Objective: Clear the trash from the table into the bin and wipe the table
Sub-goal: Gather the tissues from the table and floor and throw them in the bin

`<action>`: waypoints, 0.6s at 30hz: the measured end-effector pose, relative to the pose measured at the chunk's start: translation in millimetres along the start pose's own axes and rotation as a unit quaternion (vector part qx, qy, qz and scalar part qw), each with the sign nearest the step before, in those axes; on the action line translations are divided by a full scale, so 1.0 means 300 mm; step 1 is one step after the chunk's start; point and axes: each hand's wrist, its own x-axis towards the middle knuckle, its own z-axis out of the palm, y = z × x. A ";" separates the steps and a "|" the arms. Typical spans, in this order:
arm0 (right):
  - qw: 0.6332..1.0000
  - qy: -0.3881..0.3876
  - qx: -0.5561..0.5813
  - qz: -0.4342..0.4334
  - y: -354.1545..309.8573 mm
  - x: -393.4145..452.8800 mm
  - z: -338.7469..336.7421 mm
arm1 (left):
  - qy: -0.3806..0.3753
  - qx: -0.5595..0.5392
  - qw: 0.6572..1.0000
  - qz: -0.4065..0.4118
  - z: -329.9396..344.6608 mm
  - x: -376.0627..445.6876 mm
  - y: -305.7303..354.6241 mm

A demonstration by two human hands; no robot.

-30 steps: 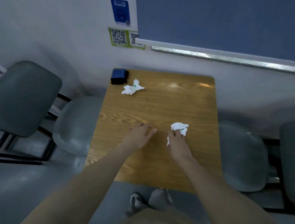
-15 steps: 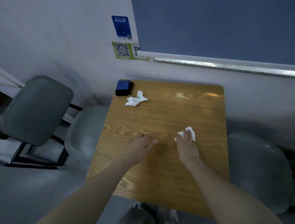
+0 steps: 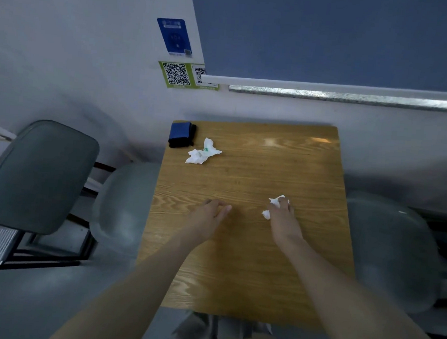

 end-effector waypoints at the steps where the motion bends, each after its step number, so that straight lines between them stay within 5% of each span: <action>1: 1.000 -0.003 0.005 -0.002 -0.014 0.009 0.002 | -0.002 -0.006 1.000 0.003 -0.013 0.015 -0.020; 18: 0.985 0.088 -0.028 -0.149 -0.682 0.404 -0.131 | 0.031 -0.035 0.999 0.010 -0.312 0.214 -0.371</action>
